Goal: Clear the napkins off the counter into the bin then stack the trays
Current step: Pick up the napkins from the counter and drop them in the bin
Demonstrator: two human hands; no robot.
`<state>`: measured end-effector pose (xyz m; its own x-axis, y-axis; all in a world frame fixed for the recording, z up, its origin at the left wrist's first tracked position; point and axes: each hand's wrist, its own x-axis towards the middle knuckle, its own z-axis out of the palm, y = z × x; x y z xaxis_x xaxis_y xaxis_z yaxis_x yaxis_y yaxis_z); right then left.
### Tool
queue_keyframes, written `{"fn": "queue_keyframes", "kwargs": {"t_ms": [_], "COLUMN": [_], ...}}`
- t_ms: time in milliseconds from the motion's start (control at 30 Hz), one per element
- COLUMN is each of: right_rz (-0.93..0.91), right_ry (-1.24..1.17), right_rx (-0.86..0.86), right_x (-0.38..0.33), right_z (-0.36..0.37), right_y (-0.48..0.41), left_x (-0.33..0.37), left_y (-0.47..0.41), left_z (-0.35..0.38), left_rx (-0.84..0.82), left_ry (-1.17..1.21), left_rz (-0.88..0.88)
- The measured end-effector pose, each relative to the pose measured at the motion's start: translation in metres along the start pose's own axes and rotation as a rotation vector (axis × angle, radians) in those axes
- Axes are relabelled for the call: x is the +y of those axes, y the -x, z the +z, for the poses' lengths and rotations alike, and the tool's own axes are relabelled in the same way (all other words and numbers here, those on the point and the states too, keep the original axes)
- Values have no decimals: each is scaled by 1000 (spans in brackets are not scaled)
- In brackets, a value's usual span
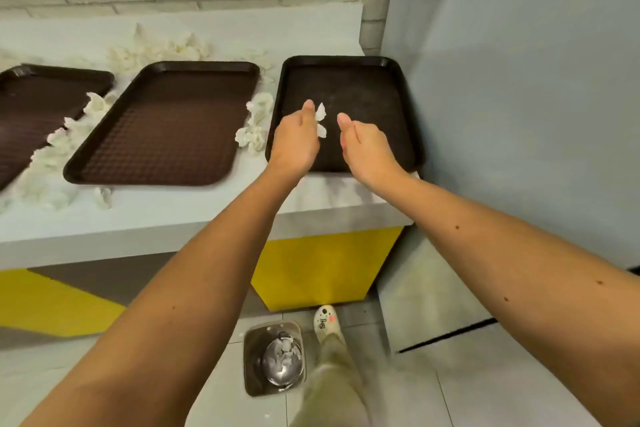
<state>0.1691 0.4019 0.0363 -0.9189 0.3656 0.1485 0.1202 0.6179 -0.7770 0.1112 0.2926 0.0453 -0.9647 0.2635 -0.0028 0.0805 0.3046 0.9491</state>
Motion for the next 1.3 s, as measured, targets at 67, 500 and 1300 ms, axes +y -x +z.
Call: {"fn": "queue_keyframes", "kwargs": {"t_ms": [67, 500, 1300], "right_rz": [28, 211, 814], "right_ry": [-77, -236, -129], "right_rx": [6, -349, -497], "right_x": [-3, 18, 106], "right_z": [3, 96, 297], "right_y": [31, 151, 228], "left_x": [-3, -132, -334], "left_y": [33, 135, 150], "left_z": [-10, -93, -151], "left_rx": [2, -30, -356], "left_ry": [74, -65, -73], "left_rz": [-37, -264, -939]}}
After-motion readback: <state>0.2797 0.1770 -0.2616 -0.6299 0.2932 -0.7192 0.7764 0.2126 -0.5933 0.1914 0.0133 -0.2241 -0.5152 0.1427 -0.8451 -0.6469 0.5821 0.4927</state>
